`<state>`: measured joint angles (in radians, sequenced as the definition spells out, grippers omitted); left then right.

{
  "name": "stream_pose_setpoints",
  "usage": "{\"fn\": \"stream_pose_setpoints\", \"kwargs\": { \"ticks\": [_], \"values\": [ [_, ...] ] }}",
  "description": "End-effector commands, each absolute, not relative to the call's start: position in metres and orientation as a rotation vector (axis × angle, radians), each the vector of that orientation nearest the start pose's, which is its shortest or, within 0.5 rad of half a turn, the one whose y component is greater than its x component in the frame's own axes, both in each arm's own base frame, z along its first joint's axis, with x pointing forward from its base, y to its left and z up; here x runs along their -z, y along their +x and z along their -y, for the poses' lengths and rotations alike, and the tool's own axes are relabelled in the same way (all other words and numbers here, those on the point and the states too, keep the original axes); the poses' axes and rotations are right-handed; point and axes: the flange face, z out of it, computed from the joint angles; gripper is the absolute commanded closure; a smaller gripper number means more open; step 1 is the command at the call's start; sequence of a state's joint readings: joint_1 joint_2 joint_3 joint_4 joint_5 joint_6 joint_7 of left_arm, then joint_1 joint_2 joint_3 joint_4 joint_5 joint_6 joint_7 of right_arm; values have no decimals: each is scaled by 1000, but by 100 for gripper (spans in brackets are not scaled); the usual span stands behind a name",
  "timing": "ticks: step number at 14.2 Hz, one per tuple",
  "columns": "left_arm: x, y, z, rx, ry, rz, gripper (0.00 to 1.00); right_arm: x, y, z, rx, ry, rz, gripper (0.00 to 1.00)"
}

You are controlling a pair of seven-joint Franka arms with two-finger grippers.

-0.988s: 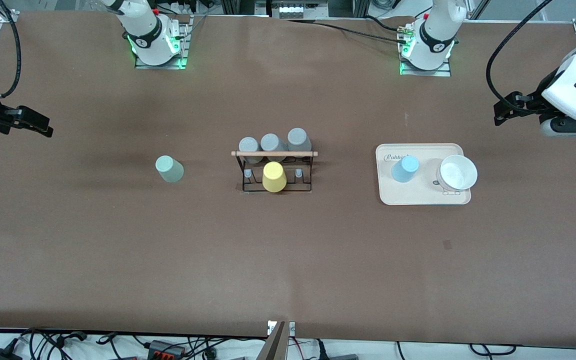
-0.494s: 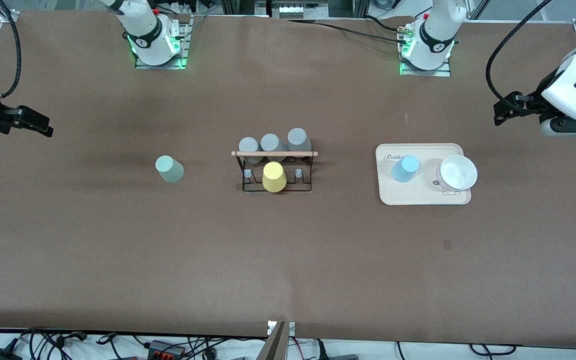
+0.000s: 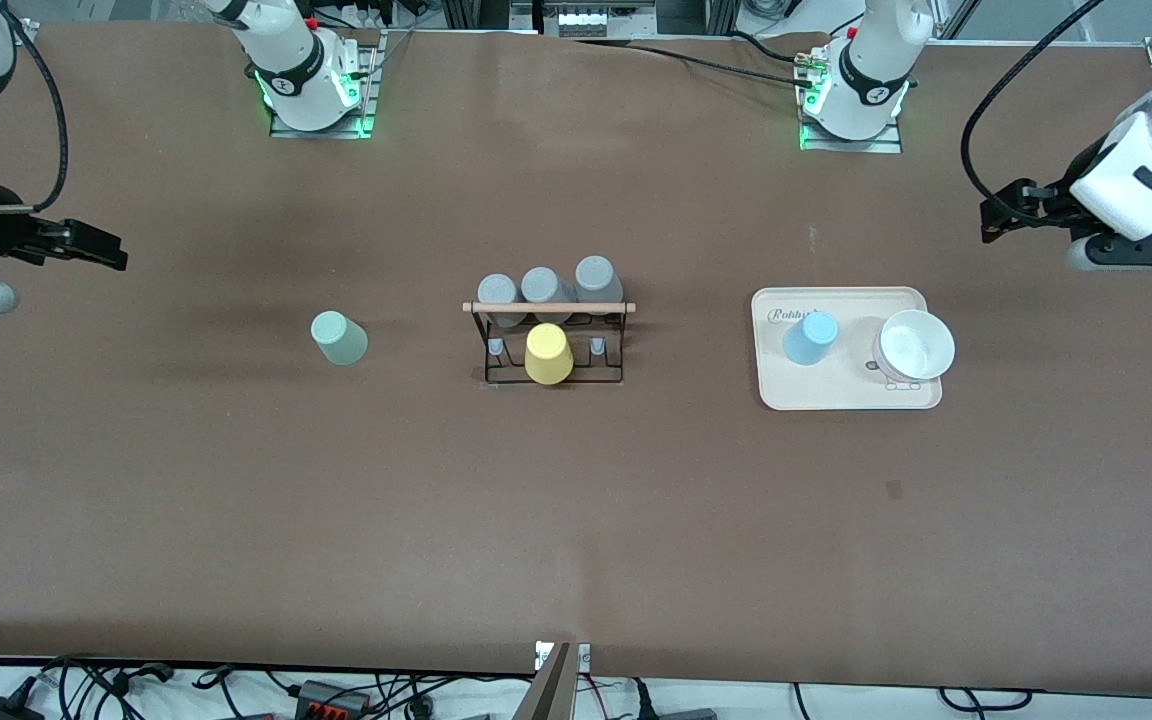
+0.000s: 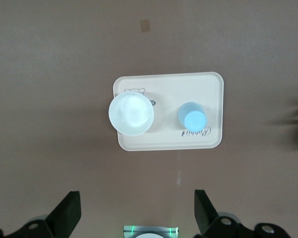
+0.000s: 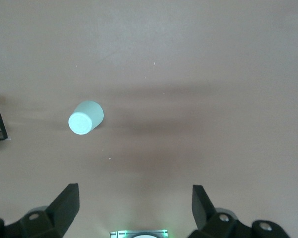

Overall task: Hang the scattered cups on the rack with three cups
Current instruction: 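Reach the left gripper down to the light blue cup on the tray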

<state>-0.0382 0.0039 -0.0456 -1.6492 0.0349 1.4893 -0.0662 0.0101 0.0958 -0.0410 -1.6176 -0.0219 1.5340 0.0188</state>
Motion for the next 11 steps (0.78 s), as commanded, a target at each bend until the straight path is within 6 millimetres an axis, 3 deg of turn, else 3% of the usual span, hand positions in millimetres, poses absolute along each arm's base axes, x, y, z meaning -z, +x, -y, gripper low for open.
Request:
{"fn": "stream_pose_setpoints", "kwargs": {
  "ticks": [1,3,6,9,11],
  "values": [
    [-531,558,52,-422,-3090,-77,0,-536,562,15,-279,-3130,-41,0],
    [-497,570,68,-475,-3099,-113,0,-529,547,14,-245,-3123,-37,0],
    [-455,578,92,-349,-3111,-178,0,-523,536,16,-235,-3121,-9,0],
    [-387,565,105,-213,-3128,-221,0,-520,535,14,-244,-3120,8,0],
    [-360,555,109,-172,-3133,-233,0,-518,533,15,-258,-3118,6,0]
  ]
}}
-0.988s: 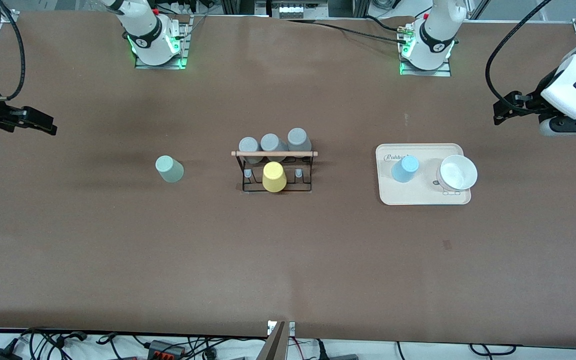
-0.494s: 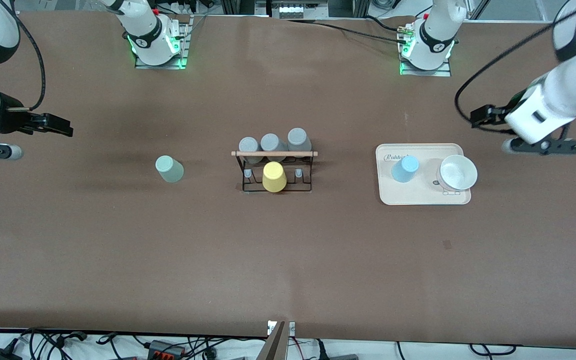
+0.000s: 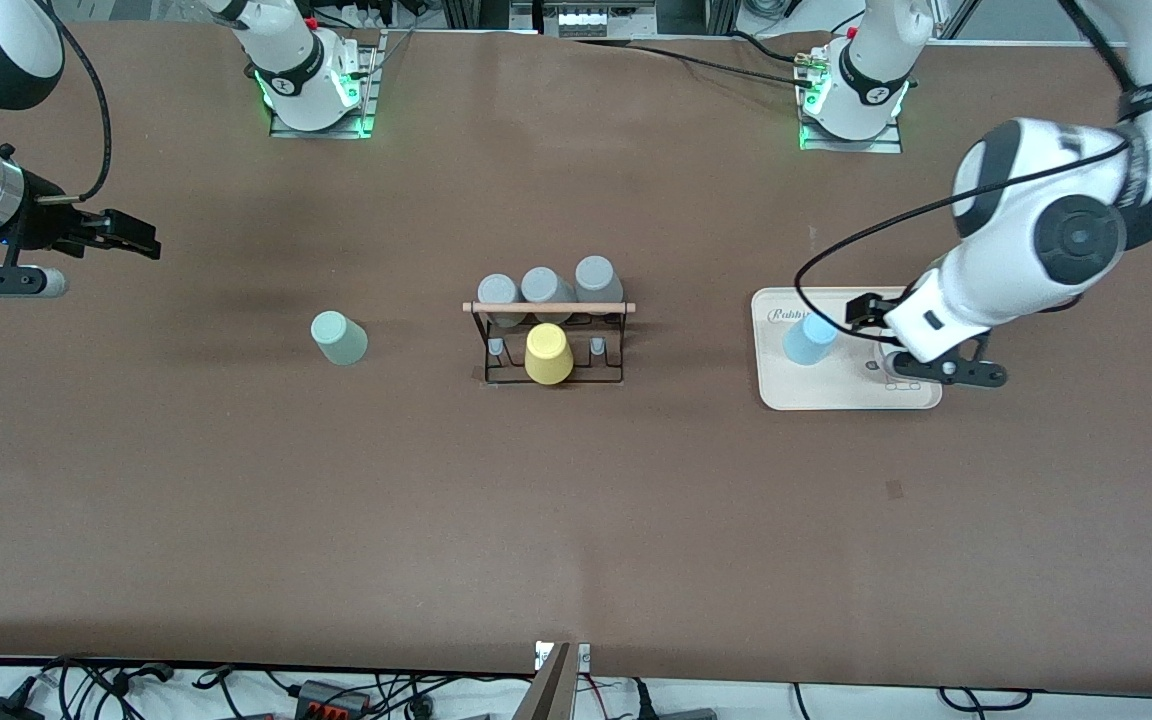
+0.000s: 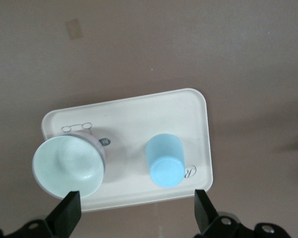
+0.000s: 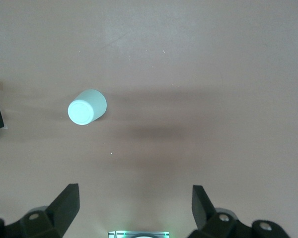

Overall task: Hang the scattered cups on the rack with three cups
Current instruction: 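Reach the left gripper down to the light blue cup on the tray, then close the left gripper on the light blue cup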

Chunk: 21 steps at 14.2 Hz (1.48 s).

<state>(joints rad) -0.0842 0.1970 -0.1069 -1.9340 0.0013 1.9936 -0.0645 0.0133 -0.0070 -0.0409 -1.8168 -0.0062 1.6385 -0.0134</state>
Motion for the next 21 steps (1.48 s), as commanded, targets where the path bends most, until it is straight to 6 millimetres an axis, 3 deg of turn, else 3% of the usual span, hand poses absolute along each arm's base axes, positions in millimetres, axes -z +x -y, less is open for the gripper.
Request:
{"fn": "stream_pose_setpoints", "kwargs": {
  "ticks": [1,3,6,10,15,21],
  "values": [
    [-342,545,115,-158,-3134,-254,0,-517,532,12,-263,-3118,15,0],
    [-310,515,116,-107,-3136,-274,0,-517,533,9,-259,-3119,25,0],
    [-298,508,114,-45,-3141,-281,0,-516,533,8,-263,-3117,27,0],
    [-267,487,111,80,-3151,-281,0,-511,530,8,-289,-3114,25,0],
    [-235,470,113,181,-3163,-294,0,-508,522,8,-282,-3114,29,0],
    [-213,473,116,284,-3171,-320,0,-505,521,8,-304,-3112,29,0]
  ]
}}
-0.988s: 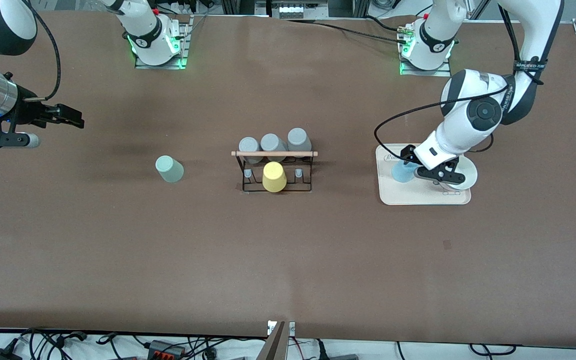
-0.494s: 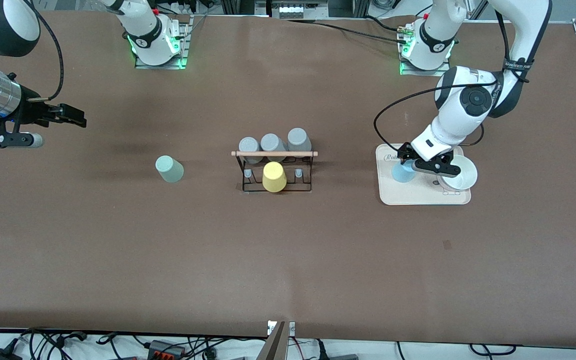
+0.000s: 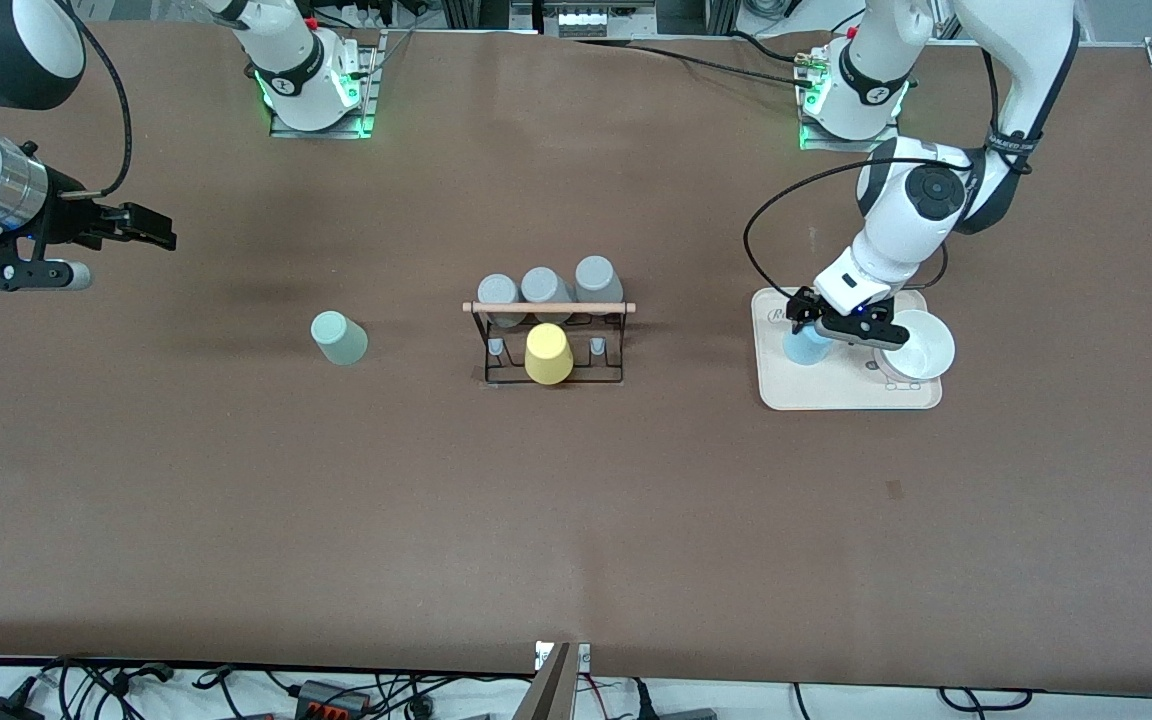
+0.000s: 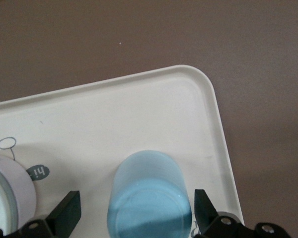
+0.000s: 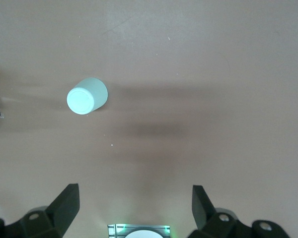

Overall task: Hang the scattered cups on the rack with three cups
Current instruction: 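Close the left gripper on the light blue cup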

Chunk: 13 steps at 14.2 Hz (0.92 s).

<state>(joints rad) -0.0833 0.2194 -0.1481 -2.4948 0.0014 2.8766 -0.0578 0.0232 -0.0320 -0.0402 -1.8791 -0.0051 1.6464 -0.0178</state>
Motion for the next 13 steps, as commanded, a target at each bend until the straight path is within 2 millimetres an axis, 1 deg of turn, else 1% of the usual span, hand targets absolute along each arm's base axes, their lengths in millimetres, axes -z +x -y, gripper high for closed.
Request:
{"fn": "stream_pose_setpoints", "kwargs": {
  "ticks": [1,2,4,5,6,7,8,9,10,11,12,13],
  "values": [
    [-213,472,121,284,-3171,-341,0,-505,521,9,-304,-3111,27,0],
    [-213,470,126,281,-3172,-356,0,-505,520,10,-311,-3110,25,0],
    [-205,469,123,252,-3175,-346,0,-500,518,10,-330,-3108,25,0],
    [-201,468,120,240,-3177,-341,6,-500,518,10,-330,-3108,25,0],
    [-201,468,120,240,-3177,-338,22,-500,518,10,-327,-3108,27,0],
    [-202,468,121,243,-3176,-345,36,-500,518,11,-327,-3107,22,0],
    [-202,469,121,245,-3175,-355,56,-500,518,10,-329,-3107,24,0],
    [-205,470,121,256,-3164,-413,68,-500,518,9,-330,-3107,26,0],
    [-209,473,120,273,-3144,-499,69,-500,519,10,-325,-3107,24,0],
    [-216,478,113,299,-3131,-530,70,-500,519,10,-325,-3107,24,0],
    [-228,486,103,326,-3126,-513,76,-499,518,10,-334,-3106,24,0],
    [-239,490,104,314,-3124,-512,78,-499,518,8,-334,-3106,29,0]
  ]
}}
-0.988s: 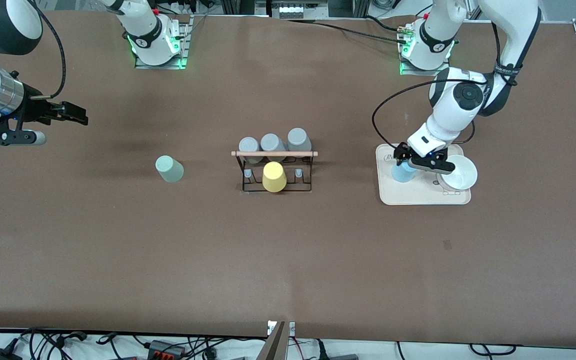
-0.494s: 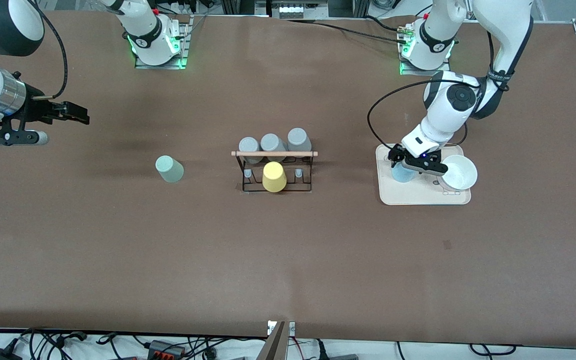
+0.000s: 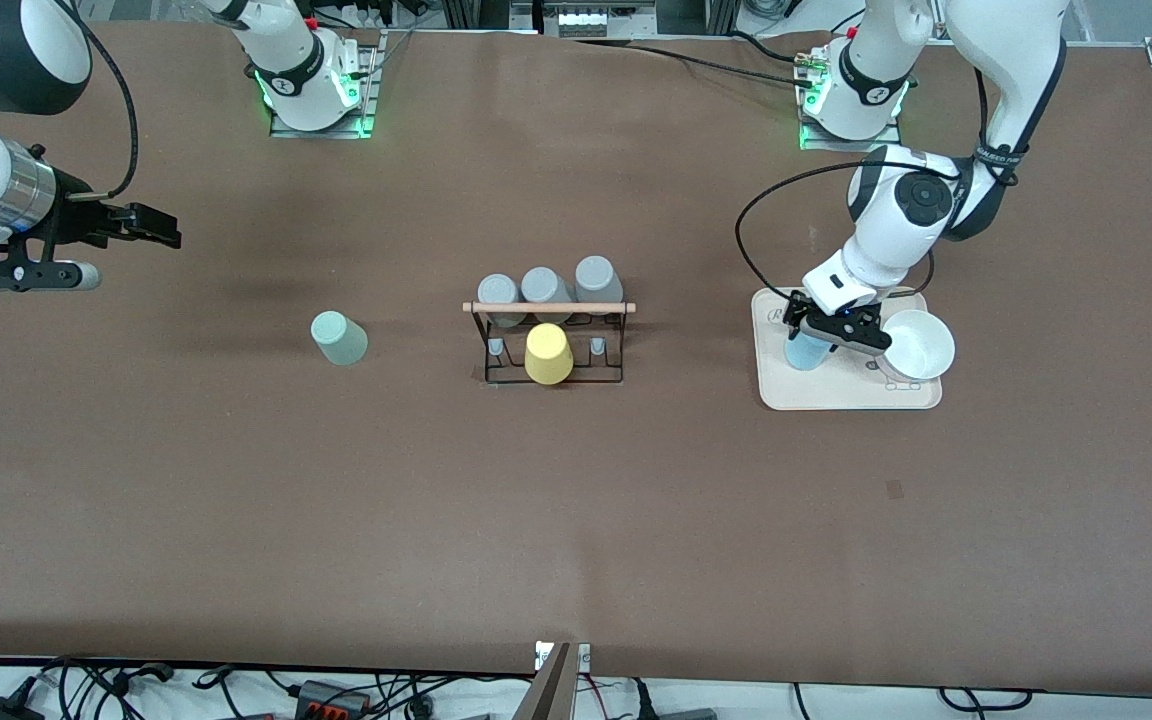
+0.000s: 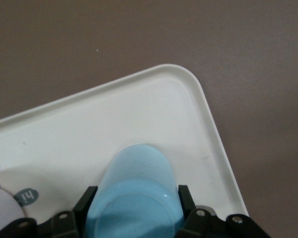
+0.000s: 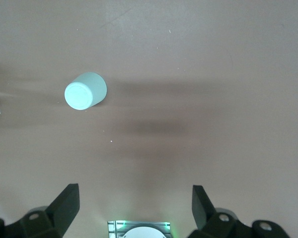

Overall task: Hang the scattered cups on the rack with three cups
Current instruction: 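Close the left gripper on the light blue cup, then lift the light blue cup and carry it to the wooden rack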

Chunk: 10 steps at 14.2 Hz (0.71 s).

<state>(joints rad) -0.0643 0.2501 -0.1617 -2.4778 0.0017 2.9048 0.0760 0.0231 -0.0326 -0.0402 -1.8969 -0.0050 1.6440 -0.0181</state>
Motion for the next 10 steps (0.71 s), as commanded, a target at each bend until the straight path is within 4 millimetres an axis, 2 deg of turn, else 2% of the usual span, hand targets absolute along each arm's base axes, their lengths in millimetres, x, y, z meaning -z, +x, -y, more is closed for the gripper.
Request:
{"fn": "stream_pose_setpoints", "kwargs": {
  "ticks": [1,5,6,7,8,10],
  "values": [
    [-255,499,107,289,-3122,-518,78,-500,519,7,-330,-3107,31,0],
    [-338,559,126,-27,-3137,-536,78,-498,517,7,-337,-3106,34,0],
    [-368,576,135,-82,-3139,-550,78,-498,517,7,-337,-3106,31,0],
    [-391,587,148,-114,-3136,-575,78,-497,517,7,-339,-3106,31,0],
    [-417,593,175,-113,-3133,-598,78,-497,517,8,-339,-3106,29,0],
    [-450,607,221,-25,-3180,-401,78,-497,517,7,-339,-3106,34,0]
  ]
}}
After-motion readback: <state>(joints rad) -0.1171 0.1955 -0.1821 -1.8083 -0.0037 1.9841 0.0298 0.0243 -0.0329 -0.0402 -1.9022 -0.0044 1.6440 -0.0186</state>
